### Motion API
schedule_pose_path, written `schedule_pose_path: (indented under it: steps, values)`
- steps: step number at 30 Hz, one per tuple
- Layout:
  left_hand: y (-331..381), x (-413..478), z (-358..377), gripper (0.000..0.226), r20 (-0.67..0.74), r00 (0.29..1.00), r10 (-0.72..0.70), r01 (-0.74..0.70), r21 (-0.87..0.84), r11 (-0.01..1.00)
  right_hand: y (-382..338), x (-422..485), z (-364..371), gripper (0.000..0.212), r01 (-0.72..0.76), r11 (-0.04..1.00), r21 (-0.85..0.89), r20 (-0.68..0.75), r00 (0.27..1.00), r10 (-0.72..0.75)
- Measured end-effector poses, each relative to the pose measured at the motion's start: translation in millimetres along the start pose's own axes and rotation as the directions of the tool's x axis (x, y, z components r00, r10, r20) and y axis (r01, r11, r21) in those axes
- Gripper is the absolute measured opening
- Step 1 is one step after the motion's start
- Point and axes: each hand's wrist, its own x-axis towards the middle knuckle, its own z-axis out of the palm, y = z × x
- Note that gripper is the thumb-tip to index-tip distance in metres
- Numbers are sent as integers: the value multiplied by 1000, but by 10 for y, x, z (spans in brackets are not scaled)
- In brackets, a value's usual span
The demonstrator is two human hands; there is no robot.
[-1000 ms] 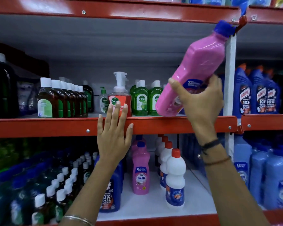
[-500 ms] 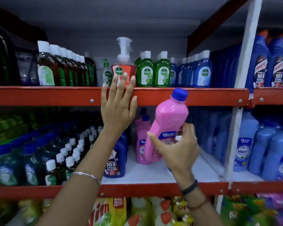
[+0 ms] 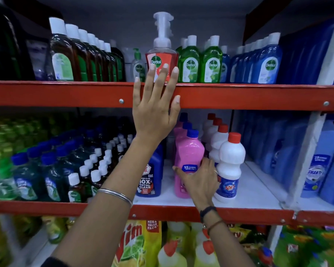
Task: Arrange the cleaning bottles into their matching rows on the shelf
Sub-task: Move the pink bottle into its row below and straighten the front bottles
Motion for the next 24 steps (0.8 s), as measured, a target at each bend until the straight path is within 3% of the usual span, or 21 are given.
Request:
schedule_pose_path:
  steps: [8, 14, 19, 22, 24]
  values:
    - [6, -15, 28, 48, -14, 1000, -6, 6, 2, 1000, -22, 4, 69, 88, 37, 988, -150, 56, 998, -29]
    - [76, -38, -26, 47, 12, 997, -80, 80, -38, 996, 13, -43, 24, 86, 46, 990, -133, 112, 993, -31]
    - [374, -373, -217, 46, 77, 978, -194, 208, -327, 922, 240, -205, -296, 61, 146, 975, 168, 66, 985, -159]
    - [651, -782, -274, 47, 162, 979, -122, 173, -357, 918, 481, -252, -541, 43, 102, 891, 442, -46, 995, -91]
    - [890, -1064, -264, 46, 296, 949, -107, 234, -436, 869, 677, -190, -657, 34, 89, 814, 574, -121, 992, -24]
